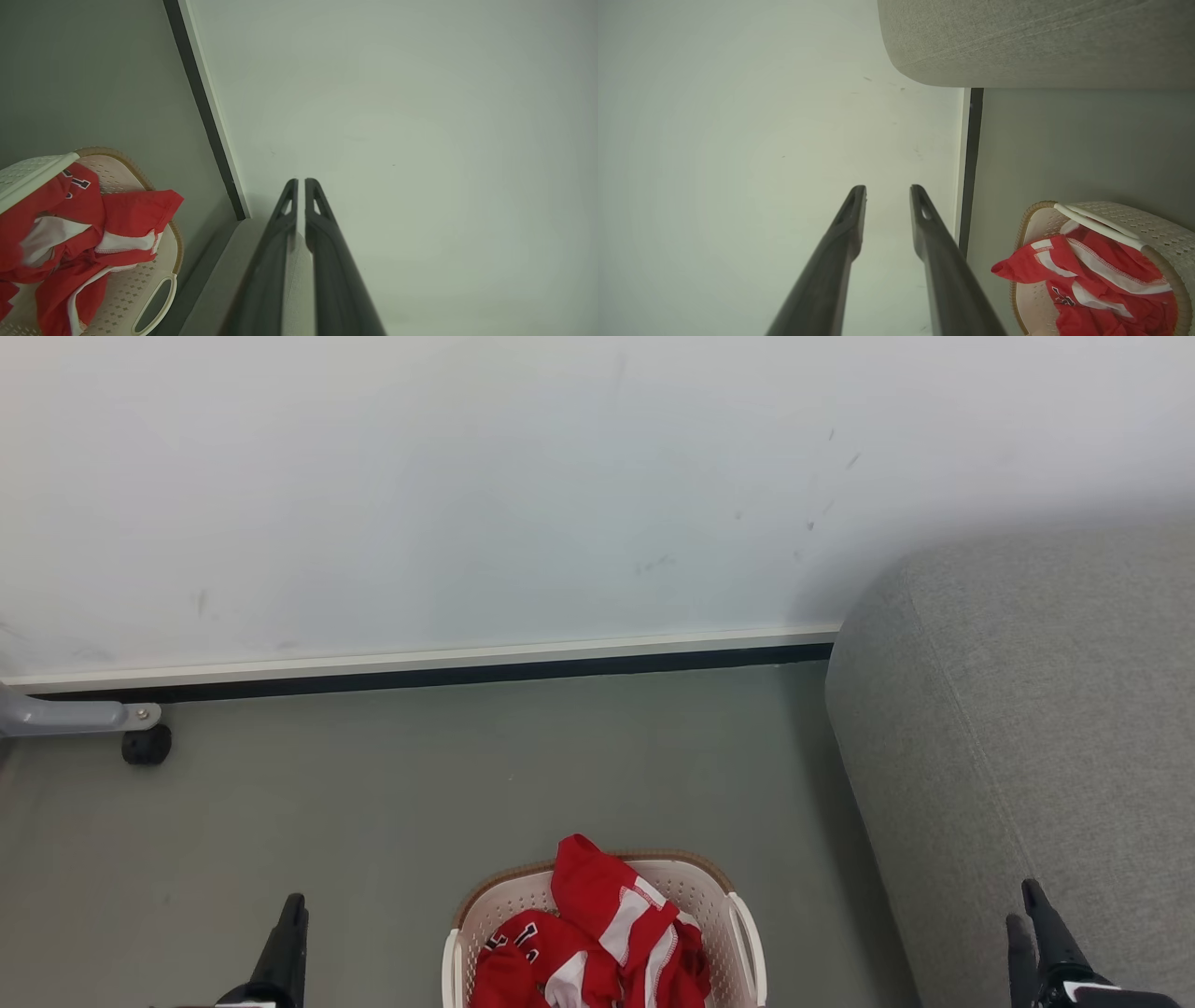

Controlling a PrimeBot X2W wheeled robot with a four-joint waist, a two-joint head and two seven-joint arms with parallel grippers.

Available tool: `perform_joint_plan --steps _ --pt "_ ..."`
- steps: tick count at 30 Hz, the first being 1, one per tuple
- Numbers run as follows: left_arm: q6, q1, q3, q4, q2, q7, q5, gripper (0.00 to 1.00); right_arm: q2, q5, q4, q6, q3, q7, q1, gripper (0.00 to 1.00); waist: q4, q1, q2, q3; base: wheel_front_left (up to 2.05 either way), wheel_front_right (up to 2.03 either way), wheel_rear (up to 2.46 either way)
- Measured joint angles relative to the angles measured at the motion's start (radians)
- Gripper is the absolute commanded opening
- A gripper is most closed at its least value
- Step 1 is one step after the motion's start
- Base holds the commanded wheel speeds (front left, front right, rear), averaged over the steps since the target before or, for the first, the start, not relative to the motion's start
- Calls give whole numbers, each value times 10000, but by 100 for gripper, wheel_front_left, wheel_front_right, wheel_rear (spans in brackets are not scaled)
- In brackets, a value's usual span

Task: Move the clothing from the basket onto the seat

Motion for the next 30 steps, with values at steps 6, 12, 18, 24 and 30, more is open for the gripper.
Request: perform_joint_plan --steps 6,12,18,24,30 --pt "4 109 -159 -10 -6 -182 25 100 35 -2 46 -25 247 -192 70 100 -1 0 -1 -11 0 0 0" --pt "8 109 -305 -167 -2 -372 357 100 33 -94 -27 -27 405 -384 71 100 -9 0 -1 -30 0 0 0" --pt "171 105 -341 -380 0 -635 899 100 29 -407 -150 -174 545 -631 71 100 -18 0 0 -46 0 0 0" --pt "309 81 -395 -662 6 -844 1802 100 25 -1172 -307 -479 686 -846 70 100 -37 0 0 -65 0 0 0" --pt "470 76 -593 -934 94 -1072 2838 100 19 -2290 -550 -646 965 -1070 58 100 -61 1 0 -81 0 0 0"
